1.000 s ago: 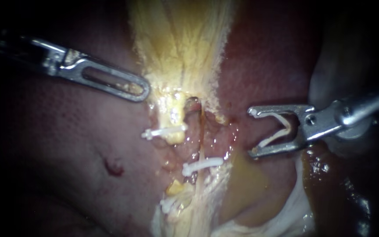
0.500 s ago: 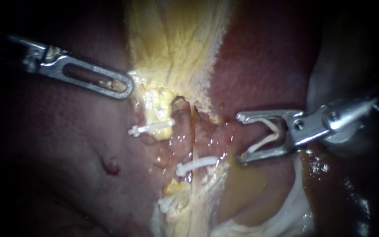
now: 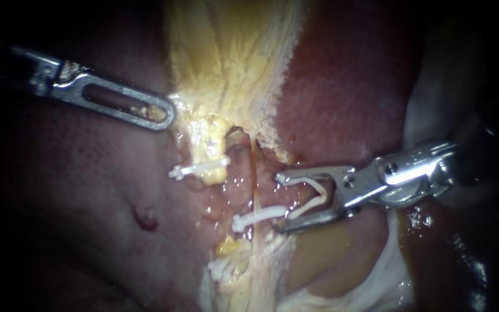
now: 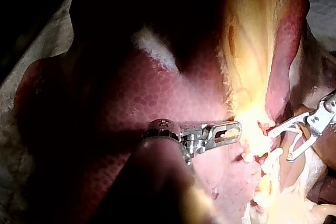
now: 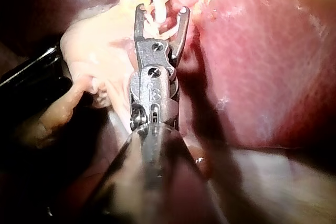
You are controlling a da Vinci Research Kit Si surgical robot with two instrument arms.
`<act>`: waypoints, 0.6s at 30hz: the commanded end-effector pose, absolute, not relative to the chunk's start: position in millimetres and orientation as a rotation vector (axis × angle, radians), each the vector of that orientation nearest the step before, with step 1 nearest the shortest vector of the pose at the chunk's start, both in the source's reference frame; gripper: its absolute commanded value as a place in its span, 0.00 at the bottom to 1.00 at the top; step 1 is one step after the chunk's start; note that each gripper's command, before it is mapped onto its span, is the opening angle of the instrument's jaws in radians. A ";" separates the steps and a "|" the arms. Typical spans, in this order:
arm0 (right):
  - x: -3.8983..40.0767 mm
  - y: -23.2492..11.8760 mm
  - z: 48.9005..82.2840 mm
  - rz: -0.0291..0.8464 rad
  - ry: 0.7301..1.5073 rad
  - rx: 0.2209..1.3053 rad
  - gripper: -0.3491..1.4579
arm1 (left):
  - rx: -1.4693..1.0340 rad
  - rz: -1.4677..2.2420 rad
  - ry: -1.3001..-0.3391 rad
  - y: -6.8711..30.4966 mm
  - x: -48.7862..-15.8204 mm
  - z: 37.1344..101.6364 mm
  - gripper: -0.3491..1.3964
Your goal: Clipping second clip right tube
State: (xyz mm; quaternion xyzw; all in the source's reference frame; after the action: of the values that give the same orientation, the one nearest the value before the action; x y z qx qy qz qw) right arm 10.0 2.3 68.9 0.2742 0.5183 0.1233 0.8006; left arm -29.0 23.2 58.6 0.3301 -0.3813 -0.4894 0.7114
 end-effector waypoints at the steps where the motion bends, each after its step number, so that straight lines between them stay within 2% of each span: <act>1: 10.1 2.3 69.2 0.276 1.114 0.593 0.46 | 0.731 -1.086 -0.845 23.2 -29.0 58.6 0.00; 18: 14.0 1.2 72.4 0.360 1.152 0.699 0.46 | 0.730 -1.086 -0.845 23.1 -29.1 58.7 0.00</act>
State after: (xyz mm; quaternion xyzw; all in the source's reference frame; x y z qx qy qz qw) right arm 14.2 1.0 72.6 0.3246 0.5321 0.1673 0.7639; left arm -29.1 23.1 58.7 0.3293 -0.3813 -0.4898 0.7115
